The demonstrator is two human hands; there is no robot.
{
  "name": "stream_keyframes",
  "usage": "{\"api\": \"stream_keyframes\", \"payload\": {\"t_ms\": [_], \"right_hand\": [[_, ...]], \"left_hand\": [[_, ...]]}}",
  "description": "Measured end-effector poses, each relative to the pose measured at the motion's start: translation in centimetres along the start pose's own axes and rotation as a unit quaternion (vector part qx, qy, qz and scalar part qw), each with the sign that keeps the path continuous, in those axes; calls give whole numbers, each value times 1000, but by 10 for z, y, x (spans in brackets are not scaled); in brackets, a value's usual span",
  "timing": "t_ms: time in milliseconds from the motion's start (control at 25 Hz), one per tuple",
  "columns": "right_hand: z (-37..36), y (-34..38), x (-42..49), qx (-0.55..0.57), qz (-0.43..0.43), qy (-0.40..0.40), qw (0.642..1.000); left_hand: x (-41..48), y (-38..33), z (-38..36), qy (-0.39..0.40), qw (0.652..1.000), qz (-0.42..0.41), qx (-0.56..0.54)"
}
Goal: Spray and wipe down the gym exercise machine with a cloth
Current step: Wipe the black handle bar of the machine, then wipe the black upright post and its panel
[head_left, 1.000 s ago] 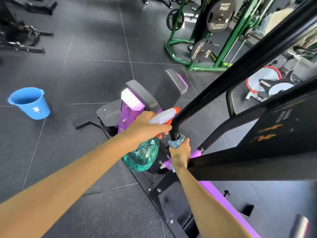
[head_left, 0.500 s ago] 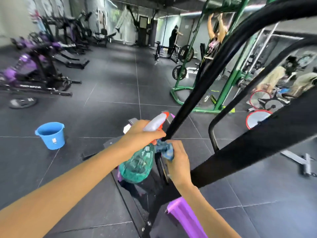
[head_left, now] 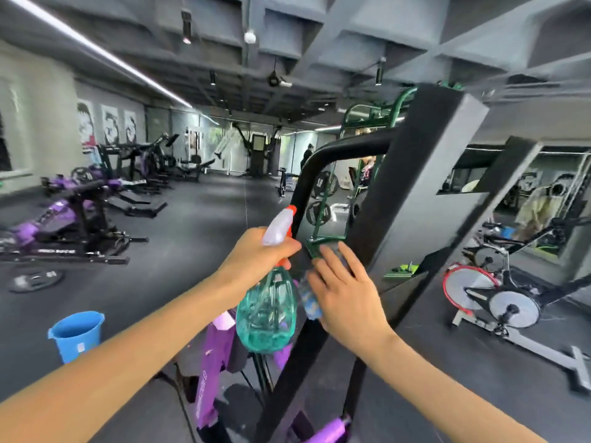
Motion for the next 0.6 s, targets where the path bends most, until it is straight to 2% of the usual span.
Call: {"api": "stream_keyframes", "payload": {"t_ms": [80,120,160,240,360,440,480,600], "right_hand": [[-26,23,-13,-26,83,80,993],[-29,25,-18,-56,117,82,988],[-25,21,-19,-85,152,69,982],[6,-6,-9,-125,177,-23,976],[78,-85,14,-101,66,-195,973],[95,-119,13,-52,10,-244,968],[88,-114,10,-40,20,-229,972],[43,-73,-11,-32,128,-131,983]], "left_hand": [[-5,-20,-3,-3,1000,-14,10],[-8,-31,-3,-11,1000,-16,24],[-9,-40,-1,-16,999,-15,29],[-11,-60,0,-28,999,-12,34],[-11,-81,1,-48,998,-30,40],[-9,-92,-3,-59,997,-41,39],[-9,-97,-7,-62,996,-46,40],[-8,-115,-23,-57,995,-62,58]]}}
Point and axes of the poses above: each hand's wrist, its own x-axis towards the middle knuckle, its own z-axis out of the back of the hand, y = z × x, the point moved 8 cm from there along x, towards the middle knuckle, and after that the axes turned 9 degrees about y, right-handed, at the moved point
